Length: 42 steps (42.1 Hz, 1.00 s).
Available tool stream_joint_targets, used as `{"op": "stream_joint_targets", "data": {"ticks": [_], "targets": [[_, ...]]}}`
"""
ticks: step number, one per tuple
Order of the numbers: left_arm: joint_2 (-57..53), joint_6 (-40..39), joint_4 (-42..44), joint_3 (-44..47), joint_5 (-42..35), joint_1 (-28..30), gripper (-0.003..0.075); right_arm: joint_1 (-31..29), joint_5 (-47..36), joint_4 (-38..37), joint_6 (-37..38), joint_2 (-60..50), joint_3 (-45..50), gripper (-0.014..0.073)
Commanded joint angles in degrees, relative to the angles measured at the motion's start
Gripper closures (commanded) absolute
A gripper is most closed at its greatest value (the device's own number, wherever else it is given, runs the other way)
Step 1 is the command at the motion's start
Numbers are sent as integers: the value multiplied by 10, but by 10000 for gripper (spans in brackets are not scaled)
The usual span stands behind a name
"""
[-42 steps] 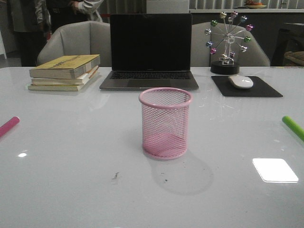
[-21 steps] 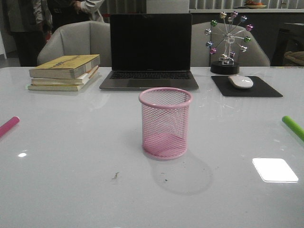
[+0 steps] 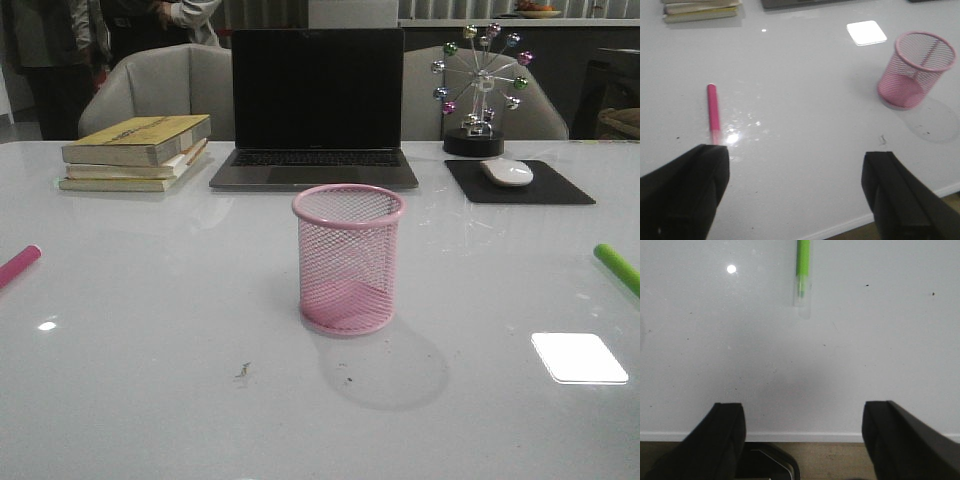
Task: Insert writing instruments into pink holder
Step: 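Lower the right gripper onto the lime-green marker and grasp it upright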
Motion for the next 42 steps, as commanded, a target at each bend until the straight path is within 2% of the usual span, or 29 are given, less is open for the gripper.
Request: {"op": "stream_joint_targets", "data": {"ticks": [1,9,26,42], "targets": [[5,2,-9,-16,-44,-36,119,-3,-39,1,0,56,-43,0],[5,2,-7,-16,-44,-76,119,-3,-54,1,-2,182,-109,0],[5,2,-7,-16,-44,-76,119,-2,-53,1,-11,434,-291,0],[5,2,-7,-16,-44,-76,119,-2,-16,1,-22,586,-440,2]]}}
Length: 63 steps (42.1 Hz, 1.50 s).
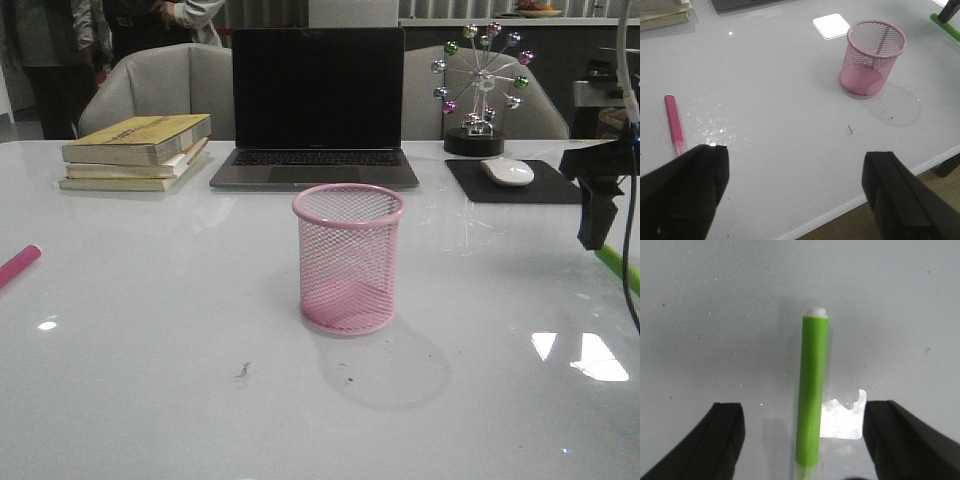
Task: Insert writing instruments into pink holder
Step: 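Lower the right gripper onto the lime-green marker and grasp it upright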
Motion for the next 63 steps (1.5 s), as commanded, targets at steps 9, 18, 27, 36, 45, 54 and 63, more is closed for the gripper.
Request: {"op": "stream_joint_targets", "data": {"ticks": [9,18,27,36,45,54,63], "targets": [[5,-1,-6,-16,-44,-4,119,-2,16,1,-16,35,-87,2],[5,-1,-6,-16,-44,-4,119,-2,18,1,-16,52,-99,19],[5,-1,-6,-16,-44,-4,119,-3,20,-1,-16,53,-99,204],[5,-1,-6,-16,-43,-4,119,-3,18,-1,-16,55,-99,244],[5,-1,-6,-16,-43,-4,119,-3,26,-1,-16,76,-99,244],[5,-1,-6,-16,-43,-4,119,-3,24,-1,-16,71,-100,419],[5,-1,-6,-16,-43,-4,119,2,-1,2,-16,15,-89,482]]}}
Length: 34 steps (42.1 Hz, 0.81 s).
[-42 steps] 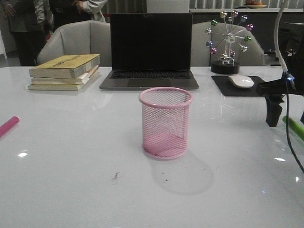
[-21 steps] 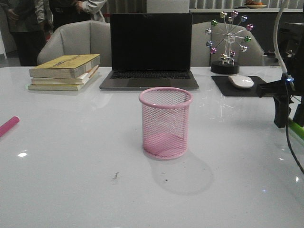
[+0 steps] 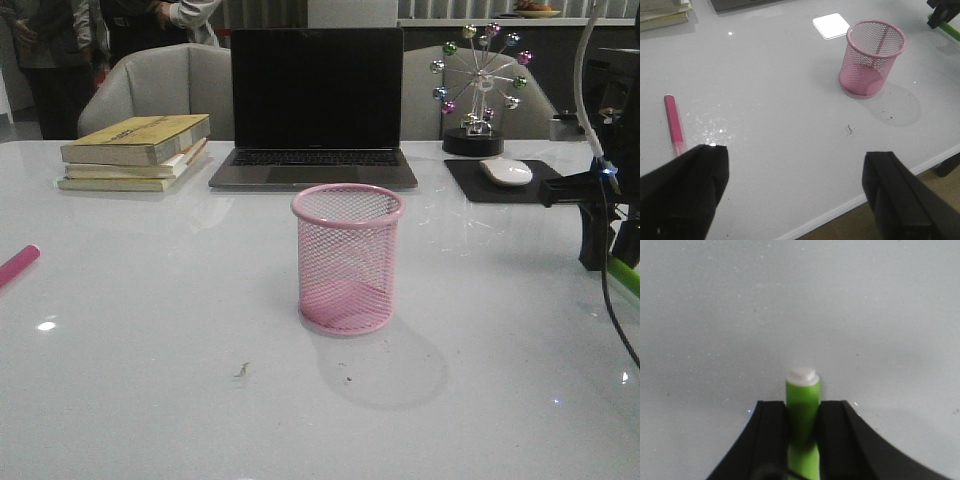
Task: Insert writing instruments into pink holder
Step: 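Lift the green marker and carry it over the pink holder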
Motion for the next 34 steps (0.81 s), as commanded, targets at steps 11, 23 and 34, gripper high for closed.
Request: {"op": "stream_joint_targets", "data": {"ticks": [11,23,34], "targets": [[5,-2,-6,-16,-44,-4,119,60,-255,5,-4,-251,170,482],[5,-2,-6,-16,-44,-4,119,184,-524,61,-4,-431,353,482],[5,-2,-6,-16,-44,-4,119,332,-724,62,-4,-433,406,482]]}}
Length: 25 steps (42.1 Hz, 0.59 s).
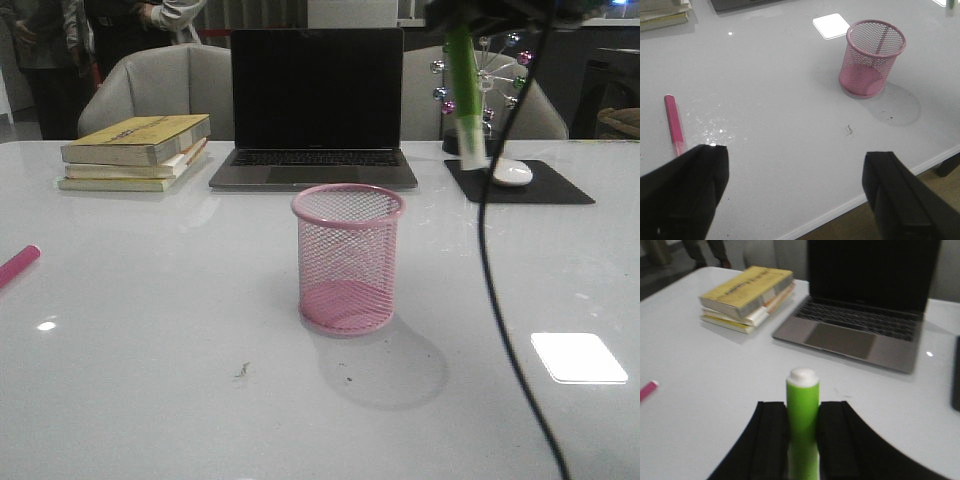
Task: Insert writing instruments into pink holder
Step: 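Lift the green marker and carry it over the pink holder, then lower the green marker into the holder and open the right gripper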
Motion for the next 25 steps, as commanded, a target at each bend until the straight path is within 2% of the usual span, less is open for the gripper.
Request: {"op": "stream_joint_targets", "data": {"ticks": [1,8,15,20,23,25], "targets": [[5,-2,-6,-16,-44,-4,119,41,-125,-1,-4,1,-10,482],[5,-2,-6,-16,-44,-4,119,62,-227,-1,-4,69,-10,482],[5,-2,-6,-16,-44,-4,119,62,-293,-1,-4,148,-10,482],[5,-2,-6,-16,-44,-4,119,61,-310,-1,-4,187,-10,477],[5,-2,-6,-16,-44,-4,119,61,-303,-1,-4,200,-10,418],[5,-2,-6,-16,-44,-4,119,61,-298,-1,-4,205,-10,338]]}}
